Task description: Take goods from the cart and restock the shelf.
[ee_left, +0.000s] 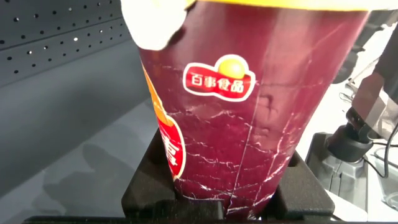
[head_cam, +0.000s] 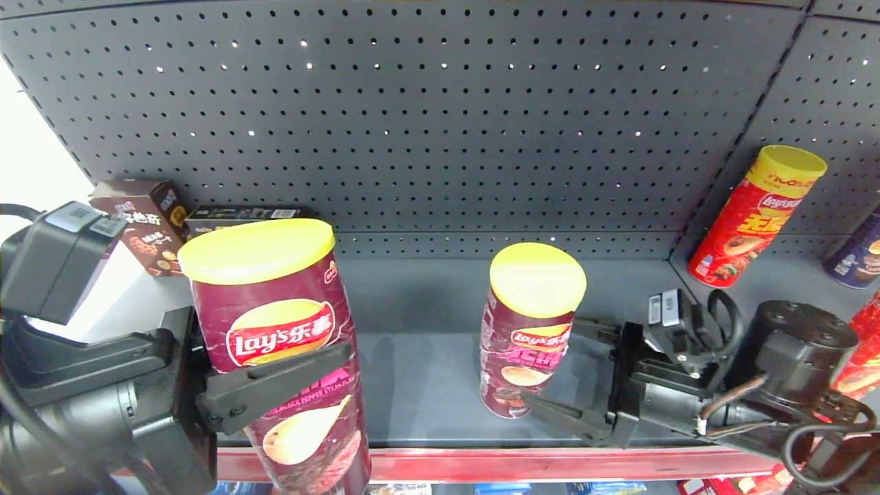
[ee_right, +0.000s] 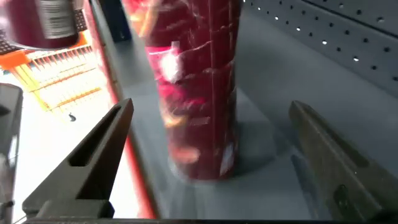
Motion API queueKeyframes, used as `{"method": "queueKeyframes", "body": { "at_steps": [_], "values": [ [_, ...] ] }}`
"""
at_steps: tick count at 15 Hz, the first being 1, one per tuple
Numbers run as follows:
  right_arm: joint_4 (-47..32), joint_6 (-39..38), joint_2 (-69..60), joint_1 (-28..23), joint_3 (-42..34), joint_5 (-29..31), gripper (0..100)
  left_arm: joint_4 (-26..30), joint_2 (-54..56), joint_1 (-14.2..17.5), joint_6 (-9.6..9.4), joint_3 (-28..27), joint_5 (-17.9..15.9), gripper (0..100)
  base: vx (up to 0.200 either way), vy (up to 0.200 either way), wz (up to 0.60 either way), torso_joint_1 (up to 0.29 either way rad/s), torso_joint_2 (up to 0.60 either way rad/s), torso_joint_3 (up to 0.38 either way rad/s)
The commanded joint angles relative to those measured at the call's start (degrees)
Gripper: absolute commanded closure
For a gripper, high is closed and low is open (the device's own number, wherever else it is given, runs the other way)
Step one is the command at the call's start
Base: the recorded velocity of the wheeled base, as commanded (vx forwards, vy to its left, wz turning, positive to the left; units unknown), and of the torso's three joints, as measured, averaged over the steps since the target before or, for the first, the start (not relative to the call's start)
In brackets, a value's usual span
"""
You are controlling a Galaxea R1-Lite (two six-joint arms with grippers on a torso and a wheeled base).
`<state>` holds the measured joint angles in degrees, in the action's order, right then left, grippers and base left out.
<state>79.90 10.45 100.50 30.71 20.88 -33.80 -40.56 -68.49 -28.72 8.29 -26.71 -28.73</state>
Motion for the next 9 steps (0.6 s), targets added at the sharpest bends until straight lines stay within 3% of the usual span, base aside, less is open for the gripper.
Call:
{"method": "queueKeyframes", "body": {
  "at_steps": [1, 5, 8, 9],
  "values": [
    [-0.27, 0.01, -9.71, -0.83, -5.85, -0.03, 0, -0.05, 0.02, -0.02, -0.03, -0.01, -0.01, 100, 0.0, 0.0, 0.0, 0.0, 0.0, 0.0],
    [-0.71, 0.01, -22.36, -3.81, -13.24, 0.23, 0, -0.05, 0.02, -0.02, -0.03, -0.1, -0.01, 100, 0.0, 0.0, 0.0, 0.0, 0.0, 0.0],
    [-5.63, 0.01, -30.27, -5.92, -15.87, 0.23, 0, -0.05, 0.02, -0.11, -0.12, -0.18, -0.01, 100, 0.0, 0.0, 0.0, 0.0, 0.0, 0.0],
    [-17.93, 0.01, -41.88, -7.77, -16.22, 1.81, 0, -0.05, 0.02, -0.11, -0.12, -0.18, -0.01, 100, 0.0, 0.0, 0.0, 0.0, 0.0, 0.0]
  ]
}}
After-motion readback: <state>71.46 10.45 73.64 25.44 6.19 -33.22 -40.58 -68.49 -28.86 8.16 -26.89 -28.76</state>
